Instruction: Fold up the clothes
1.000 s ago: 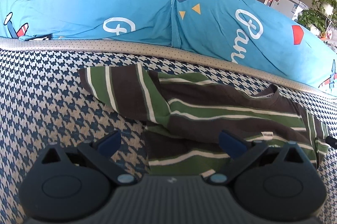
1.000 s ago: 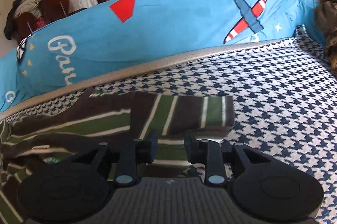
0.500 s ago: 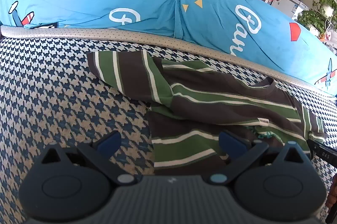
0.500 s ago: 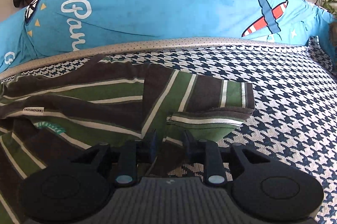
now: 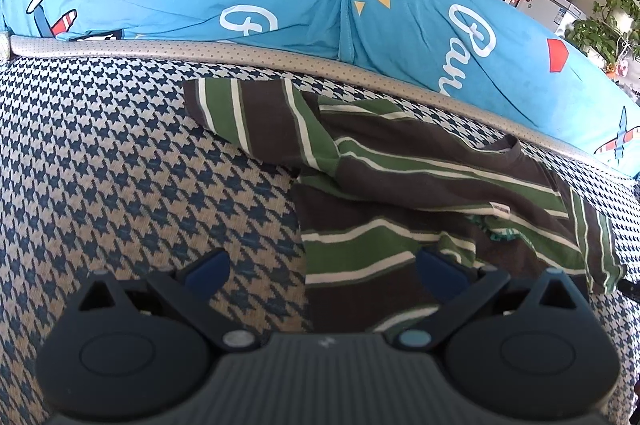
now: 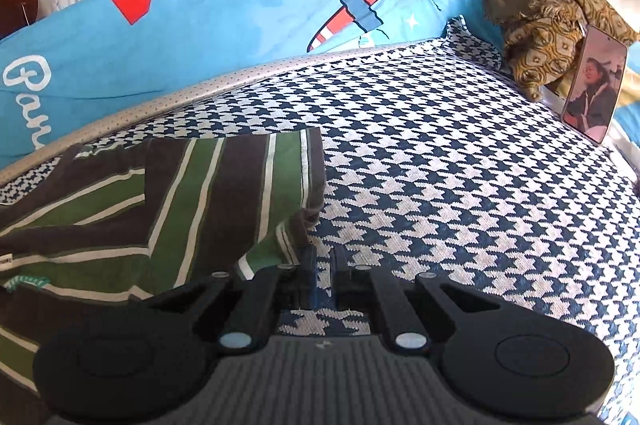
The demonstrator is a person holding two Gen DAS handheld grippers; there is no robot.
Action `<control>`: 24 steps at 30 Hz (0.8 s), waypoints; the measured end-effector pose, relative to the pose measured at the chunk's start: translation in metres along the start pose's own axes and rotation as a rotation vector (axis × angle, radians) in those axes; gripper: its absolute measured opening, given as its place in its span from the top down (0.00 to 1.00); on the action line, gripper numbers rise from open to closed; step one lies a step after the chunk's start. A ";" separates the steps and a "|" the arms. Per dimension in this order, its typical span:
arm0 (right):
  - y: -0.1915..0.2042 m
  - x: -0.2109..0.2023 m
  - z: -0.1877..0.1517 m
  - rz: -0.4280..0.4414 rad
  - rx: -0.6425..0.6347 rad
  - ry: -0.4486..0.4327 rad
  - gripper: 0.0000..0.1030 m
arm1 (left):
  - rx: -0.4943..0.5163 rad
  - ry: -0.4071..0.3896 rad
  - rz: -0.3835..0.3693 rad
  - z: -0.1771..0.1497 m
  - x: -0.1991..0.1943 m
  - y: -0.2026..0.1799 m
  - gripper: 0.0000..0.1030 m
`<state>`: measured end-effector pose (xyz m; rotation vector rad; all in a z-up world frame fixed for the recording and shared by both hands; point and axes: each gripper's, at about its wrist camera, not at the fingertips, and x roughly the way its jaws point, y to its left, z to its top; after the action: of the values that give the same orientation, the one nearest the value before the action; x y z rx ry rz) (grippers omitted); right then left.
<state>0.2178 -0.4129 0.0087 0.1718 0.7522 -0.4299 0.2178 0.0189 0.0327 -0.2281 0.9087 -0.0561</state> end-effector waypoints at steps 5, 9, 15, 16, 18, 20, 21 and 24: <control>0.007 -0.027 -0.012 0.123 -0.033 -0.015 0.92 | 0.004 -0.001 -0.015 -0.016 -0.010 0.000 0.00; 0.020 -0.048 -0.030 0.252 -0.068 -0.002 0.78 | 0.011 -0.013 -0.014 -0.030 -0.018 -0.001 0.00; 0.033 -0.076 -0.059 0.369 -0.121 -0.015 0.65 | 0.040 -0.049 -0.016 -0.052 -0.034 -0.001 0.00; 0.034 -0.081 -0.063 0.385 -0.132 -0.016 0.65 | 0.047 -0.055 -0.013 -0.055 -0.037 0.000 0.00; 0.036 -0.088 -0.073 0.415 -0.145 -0.016 0.63 | 0.060 -0.067 -0.012 -0.062 -0.042 0.000 0.00; 0.037 -0.096 -0.082 0.441 -0.161 -0.015 0.62 | 0.075 -0.078 -0.014 -0.067 -0.047 0.000 0.00; 0.038 -0.100 -0.087 0.452 -0.170 -0.016 0.61 | 0.083 -0.084 -0.014 -0.069 -0.049 0.000 0.00; 0.040 -0.110 -0.100 0.480 -0.202 -0.019 0.60 | 0.104 -0.093 -0.014 -0.077 -0.054 -0.002 0.00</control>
<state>0.1016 -0.3118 0.0127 0.1522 0.7039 0.1005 0.1235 0.0119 0.0293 -0.1395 0.8094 -0.1043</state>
